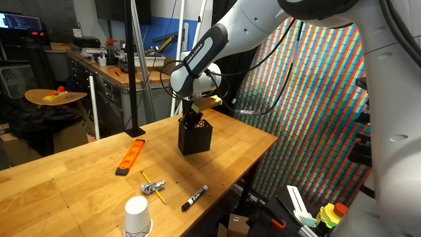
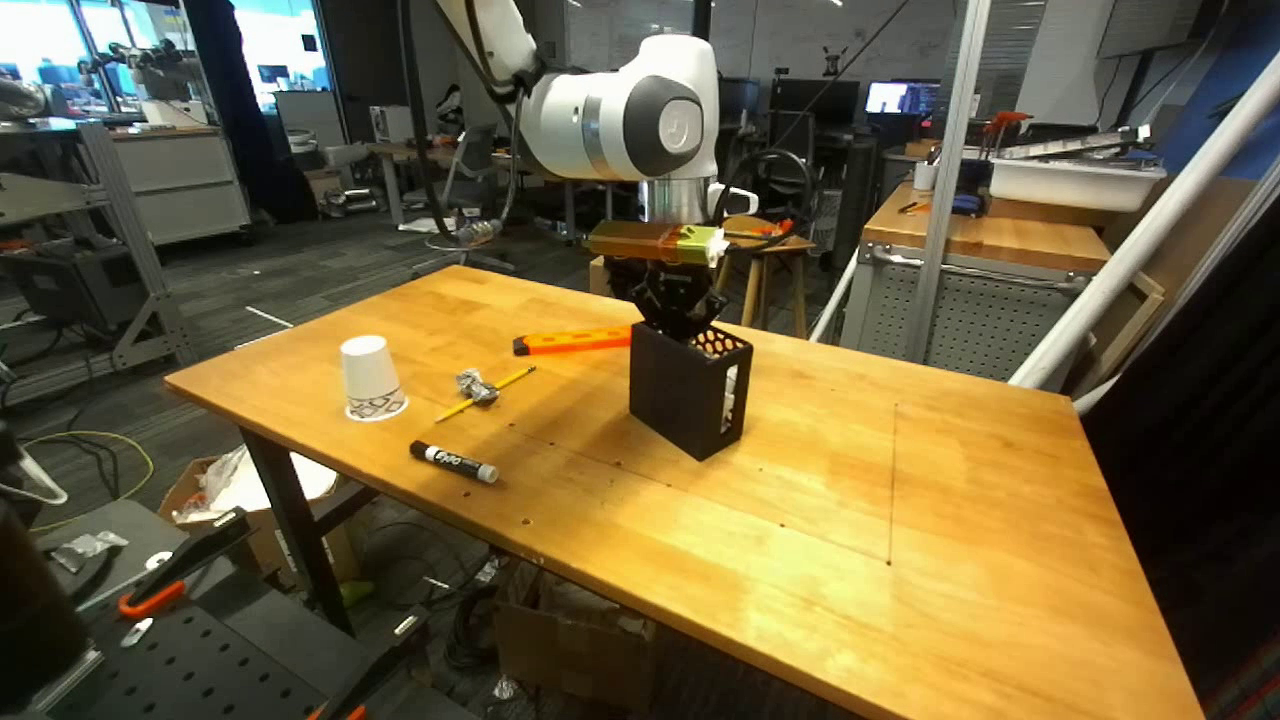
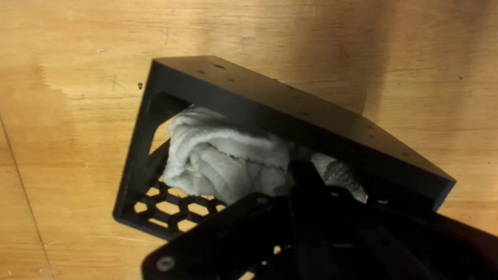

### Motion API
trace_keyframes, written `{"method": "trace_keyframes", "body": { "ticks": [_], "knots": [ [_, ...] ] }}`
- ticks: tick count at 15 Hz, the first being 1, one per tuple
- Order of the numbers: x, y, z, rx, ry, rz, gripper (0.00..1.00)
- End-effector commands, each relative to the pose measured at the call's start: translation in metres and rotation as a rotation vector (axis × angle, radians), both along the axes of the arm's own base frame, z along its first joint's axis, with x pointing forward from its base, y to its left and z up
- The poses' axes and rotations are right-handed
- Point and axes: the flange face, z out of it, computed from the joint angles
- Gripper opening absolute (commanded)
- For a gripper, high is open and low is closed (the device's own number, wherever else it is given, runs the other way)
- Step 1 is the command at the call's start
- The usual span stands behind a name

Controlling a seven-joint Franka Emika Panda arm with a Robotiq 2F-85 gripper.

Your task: Pick up the white towel from the table and place it inside the black basket

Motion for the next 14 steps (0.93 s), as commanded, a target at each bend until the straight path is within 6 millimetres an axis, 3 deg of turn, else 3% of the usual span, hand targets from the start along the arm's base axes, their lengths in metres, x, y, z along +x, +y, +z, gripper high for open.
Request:
{"method": "trace_keyframes", "body": {
  "ticks": [1,9,14],
  "knots": [
    [0.009,0.004,-0.001,-0.044,0.012,-0.047,0.02],
    [0.010,-0.009,-0.018,0.013,0.045,-0.076,0.02],
    [0.009,-0.016,-0.038,0.062,0.077,-0.103,0.02]
  ]
}}
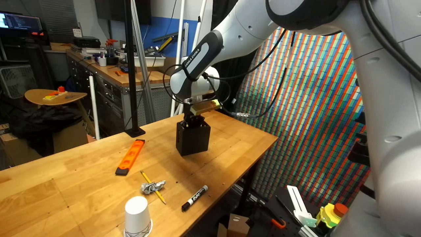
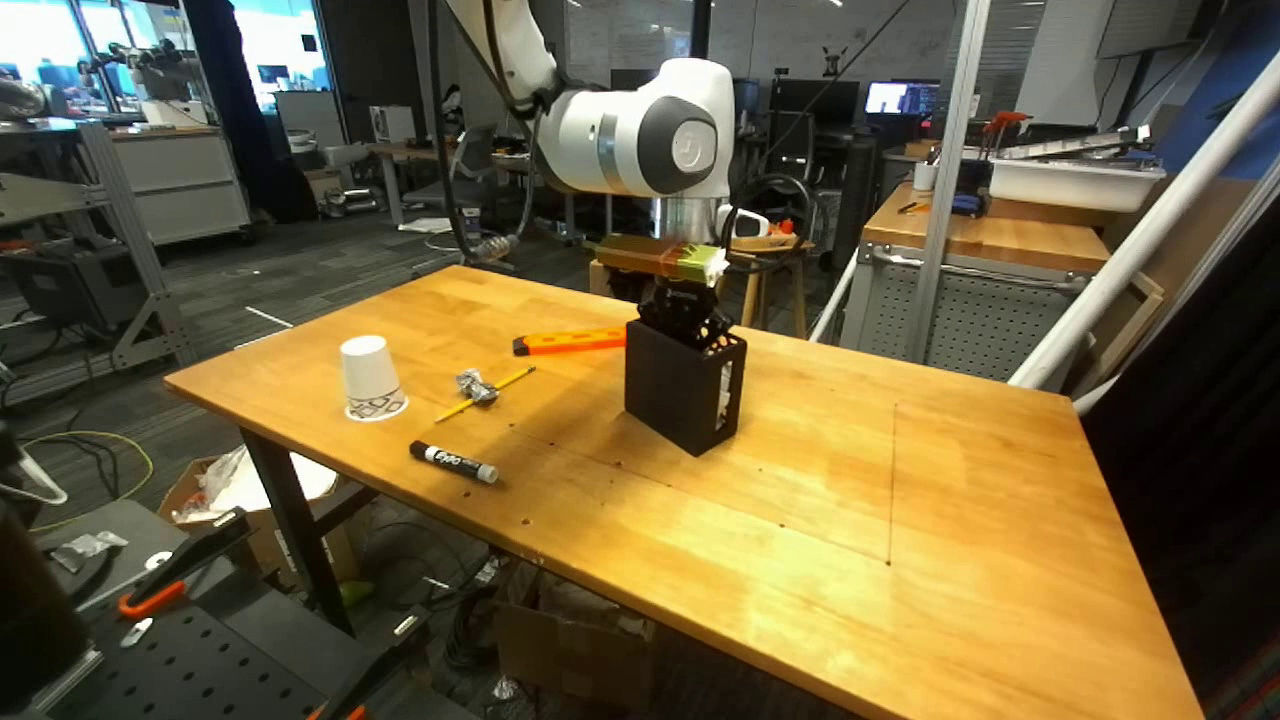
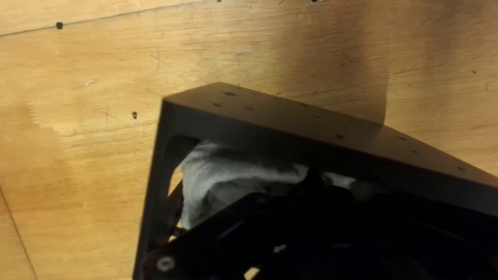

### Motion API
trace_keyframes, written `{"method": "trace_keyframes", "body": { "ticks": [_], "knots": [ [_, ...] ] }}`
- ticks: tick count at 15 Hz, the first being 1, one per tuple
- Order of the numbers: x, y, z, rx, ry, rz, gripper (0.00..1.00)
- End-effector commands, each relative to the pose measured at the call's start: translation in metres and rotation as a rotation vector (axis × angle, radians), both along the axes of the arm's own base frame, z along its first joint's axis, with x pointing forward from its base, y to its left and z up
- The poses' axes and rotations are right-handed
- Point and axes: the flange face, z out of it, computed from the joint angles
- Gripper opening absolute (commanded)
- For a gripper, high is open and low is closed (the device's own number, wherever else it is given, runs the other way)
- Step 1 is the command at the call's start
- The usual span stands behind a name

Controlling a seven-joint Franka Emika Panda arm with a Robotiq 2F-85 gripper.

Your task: Pick up the white towel from the table and place it inside the black basket

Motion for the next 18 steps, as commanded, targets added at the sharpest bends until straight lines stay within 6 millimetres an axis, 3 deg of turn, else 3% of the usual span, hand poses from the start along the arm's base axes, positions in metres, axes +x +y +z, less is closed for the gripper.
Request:
{"method": "trace_keyframes", "body": {
  "ticks": [1,6,8,13,18],
  "knots": [
    [0.005,-0.002,-0.020,0.042,0.034,-0.001,0.02],
    [-0.004,0.002,-0.040,0.049,0.109,0.031,0.02],
    [-0.008,0.001,-0.038,0.041,0.128,0.047,0.02],
    [0.005,-0.011,0.016,-0.034,0.042,0.094,0.02],
    [0.016,-0.035,0.101,-0.113,-0.089,0.115,0.02]
  ]
}}
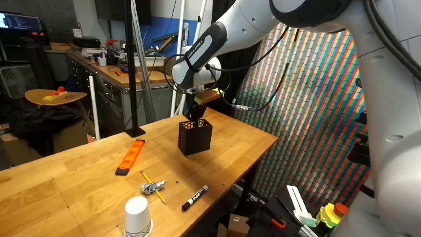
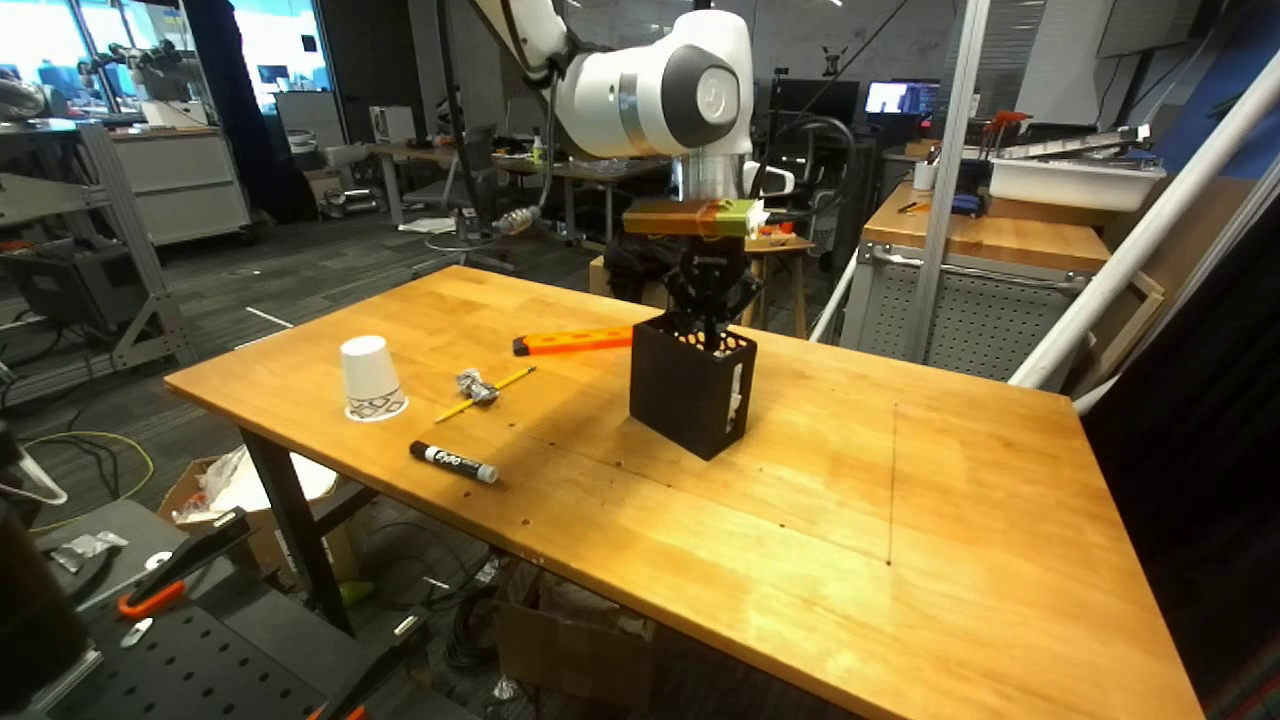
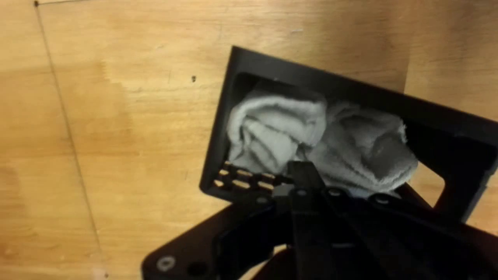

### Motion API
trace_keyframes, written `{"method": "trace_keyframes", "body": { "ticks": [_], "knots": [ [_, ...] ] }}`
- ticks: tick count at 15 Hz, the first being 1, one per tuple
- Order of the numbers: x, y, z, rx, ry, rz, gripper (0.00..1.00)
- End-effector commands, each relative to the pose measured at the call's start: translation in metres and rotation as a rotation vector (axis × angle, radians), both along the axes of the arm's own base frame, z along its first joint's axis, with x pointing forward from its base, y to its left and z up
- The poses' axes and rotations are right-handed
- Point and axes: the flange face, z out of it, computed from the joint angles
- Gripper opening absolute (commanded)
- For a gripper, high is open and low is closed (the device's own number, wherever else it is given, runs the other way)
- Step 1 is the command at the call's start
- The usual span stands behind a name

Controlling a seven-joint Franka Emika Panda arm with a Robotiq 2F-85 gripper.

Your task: Pick up the white towel from the table and place it inside the black basket

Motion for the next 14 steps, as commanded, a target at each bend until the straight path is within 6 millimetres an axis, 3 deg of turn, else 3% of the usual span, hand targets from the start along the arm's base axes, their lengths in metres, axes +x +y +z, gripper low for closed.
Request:
{"method": "trace_keyframes", "body": {
  "ticks": [1,4,5,6,9,14],
  "knots": [
    [0.002,-0.020,0.078,-0.050,-0.107,0.031,0.02],
    [-0.001,-0.034,0.134,-0.075,-0.189,0.038,0.03],
    [0.005,-0.027,0.101,-0.050,-0.145,0.015,0.28],
    [0.003,-0.030,0.114,-0.053,-0.158,0.013,0.04],
    [0.002,-0.029,0.102,-0.049,-0.139,0.014,0.26],
    [0.003,-0.028,0.092,-0.046,-0.126,0.015,0.28]
  ]
}}
